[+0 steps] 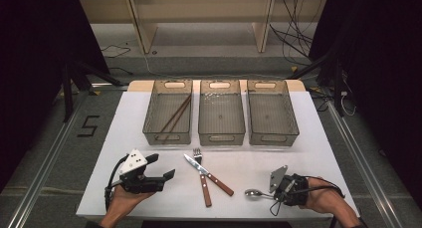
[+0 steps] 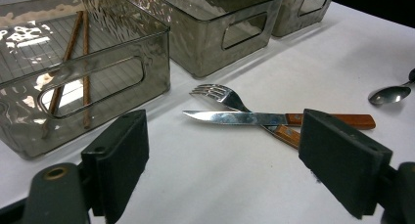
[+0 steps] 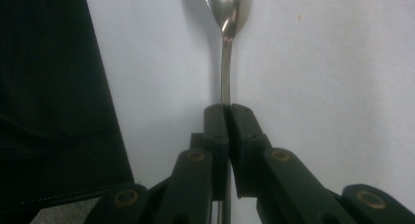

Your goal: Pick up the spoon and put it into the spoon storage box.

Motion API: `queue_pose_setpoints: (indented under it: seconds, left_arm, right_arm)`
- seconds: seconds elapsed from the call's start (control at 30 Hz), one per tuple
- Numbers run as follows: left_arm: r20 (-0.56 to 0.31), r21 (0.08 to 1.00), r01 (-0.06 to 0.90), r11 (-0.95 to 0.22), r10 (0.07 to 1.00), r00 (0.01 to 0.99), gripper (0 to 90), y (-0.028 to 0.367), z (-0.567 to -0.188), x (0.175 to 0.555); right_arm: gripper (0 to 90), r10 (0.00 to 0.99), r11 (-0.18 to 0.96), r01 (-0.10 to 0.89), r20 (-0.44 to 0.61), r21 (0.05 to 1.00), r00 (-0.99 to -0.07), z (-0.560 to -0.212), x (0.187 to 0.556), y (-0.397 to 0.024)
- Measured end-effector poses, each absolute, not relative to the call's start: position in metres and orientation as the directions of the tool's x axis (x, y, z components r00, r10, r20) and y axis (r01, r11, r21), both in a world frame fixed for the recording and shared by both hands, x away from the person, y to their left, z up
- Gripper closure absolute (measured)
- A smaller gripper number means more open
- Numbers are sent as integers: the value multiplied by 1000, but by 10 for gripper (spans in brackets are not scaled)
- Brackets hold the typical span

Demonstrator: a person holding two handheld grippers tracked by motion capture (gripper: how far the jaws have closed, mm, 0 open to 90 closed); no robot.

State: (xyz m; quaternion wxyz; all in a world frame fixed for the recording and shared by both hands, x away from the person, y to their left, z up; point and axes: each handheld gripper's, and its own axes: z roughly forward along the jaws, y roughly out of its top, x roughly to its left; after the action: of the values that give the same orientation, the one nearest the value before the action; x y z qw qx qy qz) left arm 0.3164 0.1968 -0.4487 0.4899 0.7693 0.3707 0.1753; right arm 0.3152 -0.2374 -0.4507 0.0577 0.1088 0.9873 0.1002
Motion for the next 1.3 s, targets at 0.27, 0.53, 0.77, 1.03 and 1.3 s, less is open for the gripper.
queue_pose_setpoints:
  seconds: [0.27, 0.53, 0.77, 1.03, 1.3]
  left_arm:
    - [-95, 884, 398, -244, 741, 664, 185, 197, -449, 316]
    - [-95, 884, 398, -245, 740, 666, 185, 196, -449, 316]
    - [-92, 885, 396, -245, 741, 665, 185, 197, -448, 316]
    - [-100, 887, 397, -234, 743, 662, 185, 198, -448, 316]
    - [-103, 892, 393, -224, 746, 658, 185, 199, -447, 316]
  right_arm:
    - [900, 265, 949, 237, -117, 210, -957, -448, 317, -238]
    - [900, 253, 951, 227, -108, 211, -961, -447, 318, -237]
    - [900, 277, 934, 236, -127, 269, -952, -434, 322, -237]
    - [900, 376, 867, 291, -146, 406, -915, -415, 332, -231]
    - [900, 511, 754, 391, -99, 528, -854, -404, 352, -223]
